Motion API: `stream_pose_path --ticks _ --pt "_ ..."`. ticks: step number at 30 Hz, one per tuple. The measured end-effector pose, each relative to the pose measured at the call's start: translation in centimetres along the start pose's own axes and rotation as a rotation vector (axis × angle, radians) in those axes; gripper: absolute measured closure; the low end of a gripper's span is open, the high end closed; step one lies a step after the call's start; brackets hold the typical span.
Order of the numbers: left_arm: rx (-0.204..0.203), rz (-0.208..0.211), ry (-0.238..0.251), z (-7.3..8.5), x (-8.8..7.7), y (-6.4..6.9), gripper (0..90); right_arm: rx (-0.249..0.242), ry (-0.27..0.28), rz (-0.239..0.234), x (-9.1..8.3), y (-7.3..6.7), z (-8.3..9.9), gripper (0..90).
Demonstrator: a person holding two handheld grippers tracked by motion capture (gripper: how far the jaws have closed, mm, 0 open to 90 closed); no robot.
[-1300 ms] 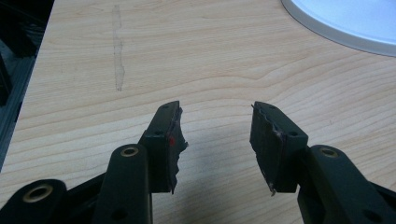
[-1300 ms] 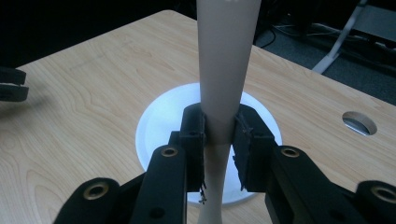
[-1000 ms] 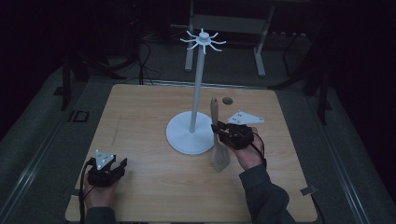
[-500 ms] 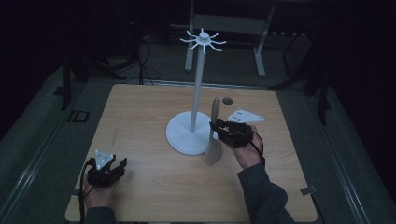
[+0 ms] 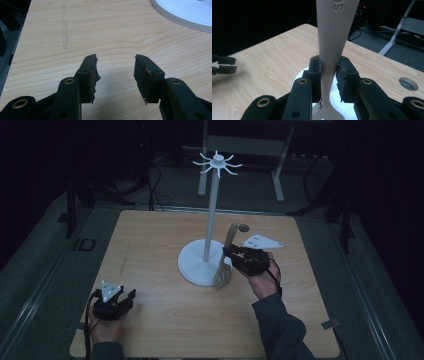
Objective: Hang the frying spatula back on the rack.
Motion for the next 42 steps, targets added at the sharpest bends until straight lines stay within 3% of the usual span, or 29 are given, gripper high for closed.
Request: stream_pose_path --ticks 42 --pt "0.0 -0.004 0.004 -0.1 0.0 0.0 53.4 0.036 0.066 0.005 -0.6 0.9 -4.0 74.9"
Point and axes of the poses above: each handheld gripper's, and its own axes: x roughly forward along the jaws, z roughly out of its underside, y roughly to its right, the point moved 10 cm from there along x, roughly forward along the jaws, and after that the axes turned 9 degrees about z, right-handed, at the moved point
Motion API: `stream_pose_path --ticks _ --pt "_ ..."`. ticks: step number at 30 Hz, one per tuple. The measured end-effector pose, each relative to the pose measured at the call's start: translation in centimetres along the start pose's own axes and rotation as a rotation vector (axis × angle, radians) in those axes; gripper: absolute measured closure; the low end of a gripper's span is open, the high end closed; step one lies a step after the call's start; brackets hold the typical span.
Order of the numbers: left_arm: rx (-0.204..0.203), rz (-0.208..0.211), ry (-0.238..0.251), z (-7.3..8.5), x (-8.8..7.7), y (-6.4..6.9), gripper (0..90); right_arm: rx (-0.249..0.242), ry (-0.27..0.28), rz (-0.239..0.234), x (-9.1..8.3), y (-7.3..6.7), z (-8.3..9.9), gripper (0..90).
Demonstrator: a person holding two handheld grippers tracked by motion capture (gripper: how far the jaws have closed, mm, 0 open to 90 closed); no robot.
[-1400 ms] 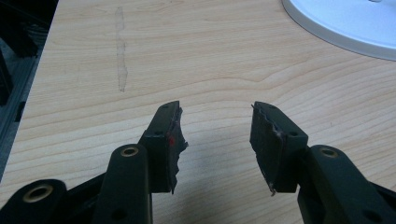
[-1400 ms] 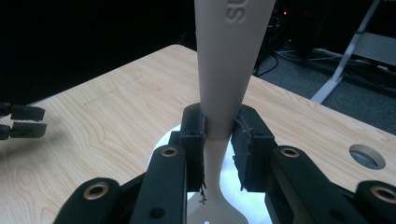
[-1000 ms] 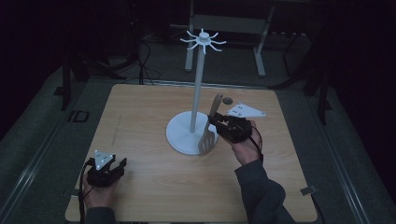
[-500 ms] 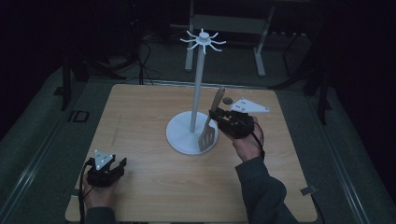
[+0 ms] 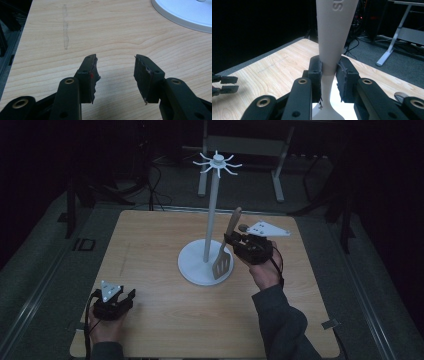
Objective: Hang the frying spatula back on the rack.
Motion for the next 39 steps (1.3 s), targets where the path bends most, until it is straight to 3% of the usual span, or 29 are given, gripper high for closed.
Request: stream_pose_path --ticks 39 --pt "0.0 0.0 -0.002 0.0 0.0 0.0 53.4 0.019 0.017 0.012 0.8 1.1 -3.1 74.9"
Point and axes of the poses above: each handheld gripper's, and its own axes: x roughly forward along the jaws, z roughly out of its underside, y roughly to its right, the point moved 10 cm from there along x, roughly forward along the jaws, and after that the axes turned 9 degrees about z, right-handed, at the moved point
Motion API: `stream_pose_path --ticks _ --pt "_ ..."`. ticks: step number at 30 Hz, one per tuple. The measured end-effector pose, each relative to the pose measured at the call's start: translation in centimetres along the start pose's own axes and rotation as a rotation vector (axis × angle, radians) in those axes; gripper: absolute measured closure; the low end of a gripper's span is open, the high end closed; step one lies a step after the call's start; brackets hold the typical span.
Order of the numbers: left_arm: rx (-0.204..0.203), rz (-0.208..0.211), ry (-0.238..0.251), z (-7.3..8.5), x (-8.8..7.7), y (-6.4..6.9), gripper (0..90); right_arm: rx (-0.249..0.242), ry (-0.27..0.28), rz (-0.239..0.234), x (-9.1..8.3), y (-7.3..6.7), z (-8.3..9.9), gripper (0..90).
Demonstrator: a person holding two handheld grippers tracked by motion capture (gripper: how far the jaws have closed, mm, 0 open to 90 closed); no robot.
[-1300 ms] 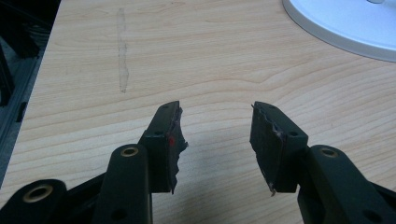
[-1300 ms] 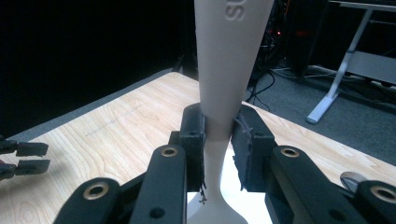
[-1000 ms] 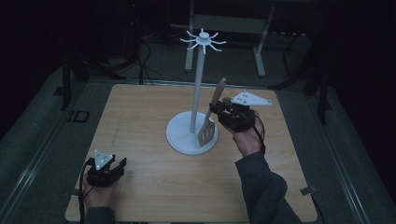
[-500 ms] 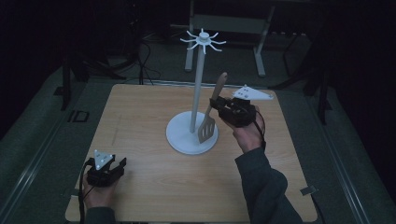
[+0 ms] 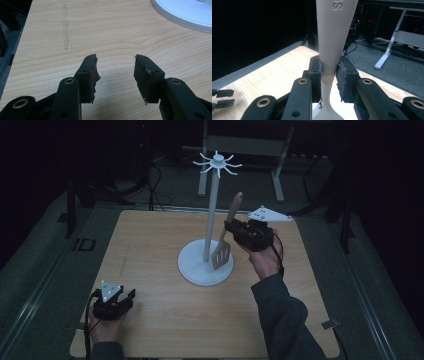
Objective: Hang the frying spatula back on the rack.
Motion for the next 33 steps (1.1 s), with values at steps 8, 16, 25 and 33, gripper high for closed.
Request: stream_pose_path --ticks 8,16,25,33 --pt "0.0 0.0 0.0 0.0 0.0 0.0 53.4 0.004 0.003 0.006 0.2 0.2 -0.6 74.9" --pt "-0.001 -0.001 0.002 0.0 -0.1 0.0 53.4 0.002 -0.004 0.02 0.5 0.6 -0.9 74.9" --pt "-0.004 -0.001 0.002 0.0 -0.1 -0.1 53.4 -0.004 -0.006 0.023 0.7 1.0 -1.6 74.9" --pt "-0.004 0.0 0.003 0.0 -0.1 -0.1 53.4 -0.027 -0.004 0.009 0.8 0.7 -3.1 74.9"
Point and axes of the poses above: each handheld gripper's, and its own axes: x roughly forward along the jaws, z roughly out of its underside, y roughly to its right, the point moved 10 cm from there along x, roughly forward along the jaws, and after that the axes turned 9 degrees about z, right-handed, at the moved point
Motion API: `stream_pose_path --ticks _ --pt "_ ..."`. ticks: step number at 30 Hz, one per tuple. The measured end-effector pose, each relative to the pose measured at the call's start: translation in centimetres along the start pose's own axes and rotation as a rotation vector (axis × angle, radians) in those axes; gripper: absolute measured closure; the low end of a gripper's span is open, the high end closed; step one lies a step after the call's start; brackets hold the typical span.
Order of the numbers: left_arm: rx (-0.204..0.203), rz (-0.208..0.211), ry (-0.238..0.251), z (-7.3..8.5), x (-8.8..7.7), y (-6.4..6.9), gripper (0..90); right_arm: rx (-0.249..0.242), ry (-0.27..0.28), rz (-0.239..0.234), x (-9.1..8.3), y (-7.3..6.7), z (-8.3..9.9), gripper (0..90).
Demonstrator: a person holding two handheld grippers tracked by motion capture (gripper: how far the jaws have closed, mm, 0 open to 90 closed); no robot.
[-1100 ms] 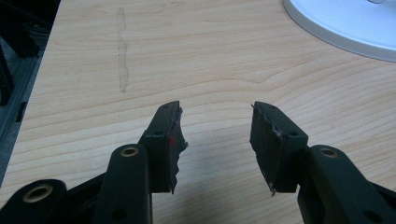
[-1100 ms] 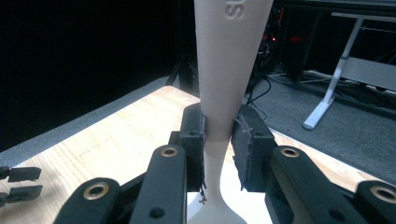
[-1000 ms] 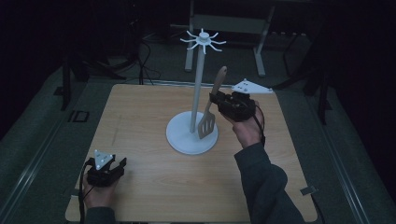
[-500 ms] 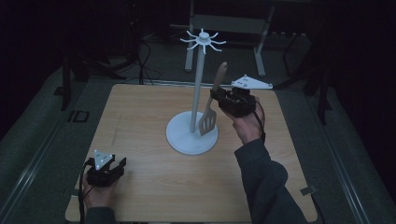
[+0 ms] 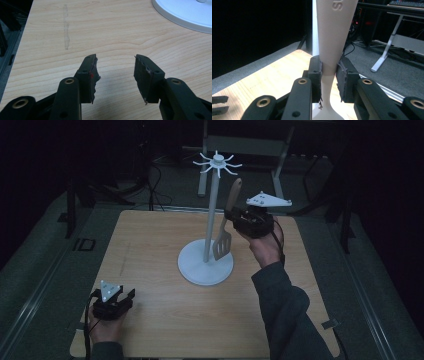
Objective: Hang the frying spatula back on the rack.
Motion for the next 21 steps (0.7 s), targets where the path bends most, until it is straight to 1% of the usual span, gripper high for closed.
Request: stream_pose_path --ticks 2,5,9,15,17,21 --pt "0.001 0.0 0.0 0.0 0.0 0.0 53.4 0.0 0.001 -0.001 0.0 0.0 -0.2 74.9" --pt "-0.002 0.0 0.0 0.0 0.0 0.0 53.4 -0.002 0.009 -0.007 -0.1 0.0 -1.0 74.9" --pt "0.0 0.0 0.001 0.0 0.0 0.0 53.4 -0.006 0.005 -0.007 -0.1 0.1 -1.5 74.9" --pt "-0.001 0.0 0.002 0.0 0.0 0.0 53.4 -0.008 -0.01 -0.024 0.2 0.1 -1.7 74.9" --pt "-0.001 -0.001 0.002 0.0 0.0 0.0 53.4 -0.006 -0.021 -0.04 0.3 0.0 -1.9 74.9" --pt "0.0 -0.001 0.003 0.0 0.0 -0.1 53.4 -0.009 -0.036 -0.05 0.7 -0.1 -1.9 74.9"
Point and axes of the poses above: each handheld gripper's, and its own axes: x roughly forward along the jaws, z roughly out of its underside, y roughly to its right, the point moved 10 cm from there along x, roughly forward along the jaws, and after that the axes turned 9 degrees about z, right-handed, at the moved point
